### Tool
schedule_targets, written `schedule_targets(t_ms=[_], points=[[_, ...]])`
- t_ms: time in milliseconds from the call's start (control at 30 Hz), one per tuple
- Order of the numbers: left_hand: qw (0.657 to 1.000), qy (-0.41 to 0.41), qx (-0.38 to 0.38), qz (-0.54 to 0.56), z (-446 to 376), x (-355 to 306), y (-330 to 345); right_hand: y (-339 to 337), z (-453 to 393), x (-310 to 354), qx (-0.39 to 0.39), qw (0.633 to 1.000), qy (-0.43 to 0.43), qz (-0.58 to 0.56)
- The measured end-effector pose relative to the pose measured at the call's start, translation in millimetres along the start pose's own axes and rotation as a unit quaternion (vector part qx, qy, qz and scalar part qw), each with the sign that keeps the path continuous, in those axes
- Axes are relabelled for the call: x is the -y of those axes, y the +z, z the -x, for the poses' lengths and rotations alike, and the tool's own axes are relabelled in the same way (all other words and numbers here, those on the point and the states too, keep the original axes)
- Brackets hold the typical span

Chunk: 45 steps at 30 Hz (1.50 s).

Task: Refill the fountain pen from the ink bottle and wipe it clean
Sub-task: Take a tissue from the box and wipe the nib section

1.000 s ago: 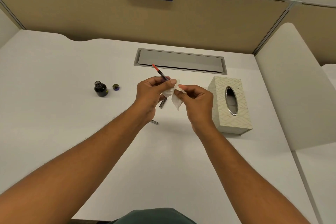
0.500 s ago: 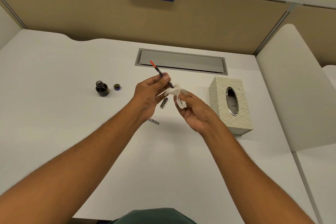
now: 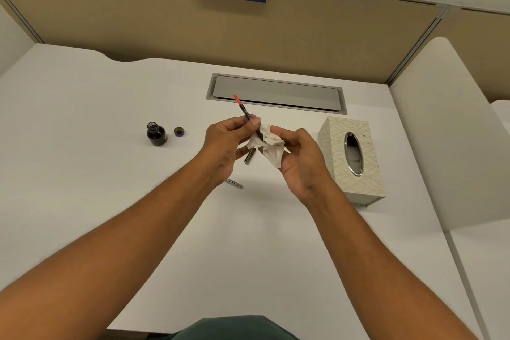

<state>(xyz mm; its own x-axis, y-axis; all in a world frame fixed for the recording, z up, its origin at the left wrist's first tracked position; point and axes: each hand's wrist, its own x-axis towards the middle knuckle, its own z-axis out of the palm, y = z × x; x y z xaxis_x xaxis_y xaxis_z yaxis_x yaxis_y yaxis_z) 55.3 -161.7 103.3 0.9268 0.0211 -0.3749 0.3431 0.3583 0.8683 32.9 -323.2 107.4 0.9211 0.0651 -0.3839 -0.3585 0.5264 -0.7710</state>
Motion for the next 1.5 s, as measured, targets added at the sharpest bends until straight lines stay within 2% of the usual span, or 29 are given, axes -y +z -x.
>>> schedule_targets(t_ms=[367,733,800,900,1000,1067,1133,1200,1267,1367,1433,1500], points=[[0.999,0.027,-0.008,-0.031,-0.3,0.0,1.8,1.4,-2.0,-8.2,0.030,0.997,0.011,0.075],[1.000,0.012,-0.009,0.002,1.3,-1.7,4.1,10.2,3.1,-18.7,-0.051,0.985,-0.116,0.121],[1.000,0.016,-0.006,0.001,1.0,-1.3,3.7,12.5,3.9,-18.7,-0.043,0.994,-0.071,0.073],[1.000,0.026,-0.001,0.003,0.4,-2.3,1.4,15.5,3.7,-16.0,0.000,0.997,0.051,-0.058],[1.000,0.030,0.004,0.005,1.1,-4.6,-1.4,17.0,3.1,-17.3,0.017,0.992,0.074,-0.103],[0.999,0.030,0.005,0.007,1.7,-4.7,-4.4,19.7,4.8,-21.0,0.006,0.997,0.030,-0.067],[1.000,0.028,0.001,0.011,2.2,-3.7,-6.3,20.7,8.1,-21.8,-0.037,0.996,-0.061,0.059],[0.999,0.022,-0.011,0.021,4.0,-4.4,-8.5,25.0,10.2,-22.5,-0.074,0.967,-0.156,0.188],[0.999,0.015,-0.019,0.034,5.5,-6.1,-11.4,29.4,10.7,-25.8,-0.079,0.951,-0.197,0.226],[0.999,0.005,-0.015,0.042,6.3,-10.7,-20.7,36.5,9.1,-32.0,-0.074,0.969,-0.146,0.183],[0.999,0.001,-0.005,0.040,6.0,-14.2,-30.1,41.2,6.4,-35.3,-0.032,0.992,-0.070,0.096],[0.999,0.001,0.004,0.040,6.1,-17.7,-40.7,48.4,2.9,-37.3,0.006,1.000,-0.005,0.006]])
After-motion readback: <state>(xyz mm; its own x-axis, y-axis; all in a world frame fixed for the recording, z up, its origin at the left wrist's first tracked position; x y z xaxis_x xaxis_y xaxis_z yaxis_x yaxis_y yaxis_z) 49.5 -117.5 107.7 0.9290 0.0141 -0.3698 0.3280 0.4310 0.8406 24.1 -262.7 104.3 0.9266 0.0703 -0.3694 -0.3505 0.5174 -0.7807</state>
